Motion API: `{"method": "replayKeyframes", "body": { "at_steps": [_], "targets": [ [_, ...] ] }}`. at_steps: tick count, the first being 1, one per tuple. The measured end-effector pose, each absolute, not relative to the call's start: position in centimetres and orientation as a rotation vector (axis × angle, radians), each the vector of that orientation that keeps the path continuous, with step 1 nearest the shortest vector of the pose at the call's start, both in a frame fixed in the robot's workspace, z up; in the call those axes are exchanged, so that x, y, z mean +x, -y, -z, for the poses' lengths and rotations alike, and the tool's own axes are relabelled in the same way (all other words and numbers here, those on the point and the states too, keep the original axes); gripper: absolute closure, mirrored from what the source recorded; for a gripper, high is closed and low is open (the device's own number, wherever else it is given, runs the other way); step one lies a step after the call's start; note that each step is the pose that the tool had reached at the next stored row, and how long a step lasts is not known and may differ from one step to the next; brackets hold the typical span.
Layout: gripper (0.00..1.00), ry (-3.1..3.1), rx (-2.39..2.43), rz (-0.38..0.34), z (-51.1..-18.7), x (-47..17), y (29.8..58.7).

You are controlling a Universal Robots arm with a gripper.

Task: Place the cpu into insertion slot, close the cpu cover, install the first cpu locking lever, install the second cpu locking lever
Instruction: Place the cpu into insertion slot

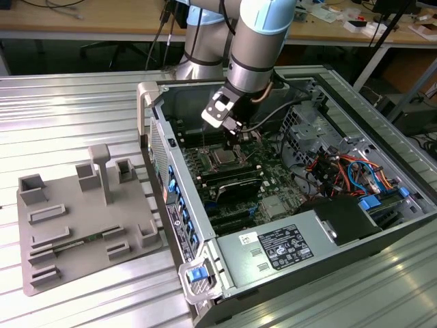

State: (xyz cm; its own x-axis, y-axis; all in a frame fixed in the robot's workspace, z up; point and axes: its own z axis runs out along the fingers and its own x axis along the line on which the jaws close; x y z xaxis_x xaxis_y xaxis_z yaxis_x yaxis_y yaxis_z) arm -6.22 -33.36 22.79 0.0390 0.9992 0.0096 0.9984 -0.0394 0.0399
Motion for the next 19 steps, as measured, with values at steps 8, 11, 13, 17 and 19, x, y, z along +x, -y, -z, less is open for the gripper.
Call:
{"method": "replayKeyframes", "body": {
  "at_steps": [8, 11, 13, 17, 19],
  "targets": [
    [0.89, -2.162, 2.249, -0.055, -22.98, -6.22, 33.35],
    [0.89, -2.162, 2.249, -0.055, -23.07, -6.23, 33.36],
    [0.89, -2.162, 2.249, -0.055, -23.13, -6.22, 33.35],
    [0.89, -2.162, 2.249, -0.056, -23.22, -6.22, 33.35],
    [0.89, -2.162, 2.249, -0.056, -23.27, -6.22, 33.35]
  ]
}}
